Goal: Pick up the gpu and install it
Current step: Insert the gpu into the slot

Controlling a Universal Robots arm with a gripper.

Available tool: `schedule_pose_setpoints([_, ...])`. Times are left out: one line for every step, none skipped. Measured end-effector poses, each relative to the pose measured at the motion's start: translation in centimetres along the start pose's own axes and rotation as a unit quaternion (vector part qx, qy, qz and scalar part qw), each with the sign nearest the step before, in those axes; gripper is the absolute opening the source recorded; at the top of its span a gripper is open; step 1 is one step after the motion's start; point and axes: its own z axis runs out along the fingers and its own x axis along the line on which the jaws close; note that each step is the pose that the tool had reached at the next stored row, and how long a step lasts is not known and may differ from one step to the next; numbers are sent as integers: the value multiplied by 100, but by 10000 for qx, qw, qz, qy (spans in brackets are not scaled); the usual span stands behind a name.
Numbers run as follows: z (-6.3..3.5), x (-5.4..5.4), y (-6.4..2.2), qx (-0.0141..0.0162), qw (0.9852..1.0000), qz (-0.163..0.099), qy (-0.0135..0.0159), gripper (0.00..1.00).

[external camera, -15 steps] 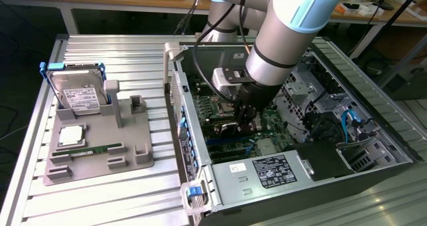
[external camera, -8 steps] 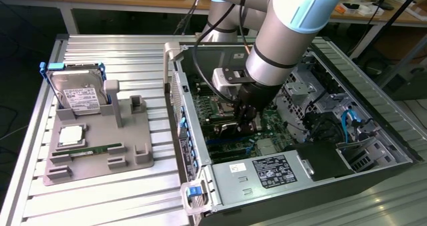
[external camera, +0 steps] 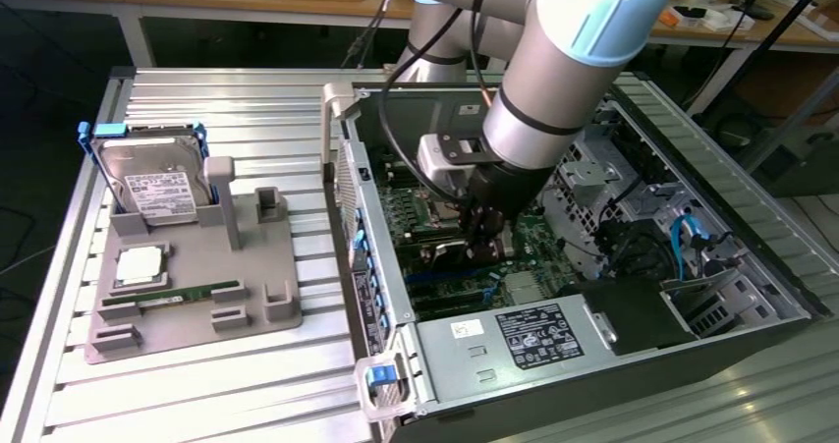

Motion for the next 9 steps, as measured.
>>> schedule_pose_setpoints([0, 4, 0, 0, 10000, 0, 0, 27])
schedule_pose_setpoints([0, 9, 0, 0, 10000, 0, 0, 27])
schedule_pose_setpoints([0, 15, 0, 0, 10000, 0, 0, 27])
schedule_pose_setpoints([-1, 21, 0, -1, 10000, 1, 0, 27])
schedule_pose_setpoints([-1, 23, 0, -1, 10000, 1, 0, 27])
schedule_pose_setpoints([-1, 23, 0, -1, 10000, 1, 0, 27])
schedule_pose_setpoints([-1, 23, 0, 0, 10000, 1, 0, 27])
schedule_pose_setpoints([-1, 23, 0, 0, 10000, 1, 0, 27])
schedule_pose_setpoints([-2, 23, 0, -1, 10000, 0, 1, 27])
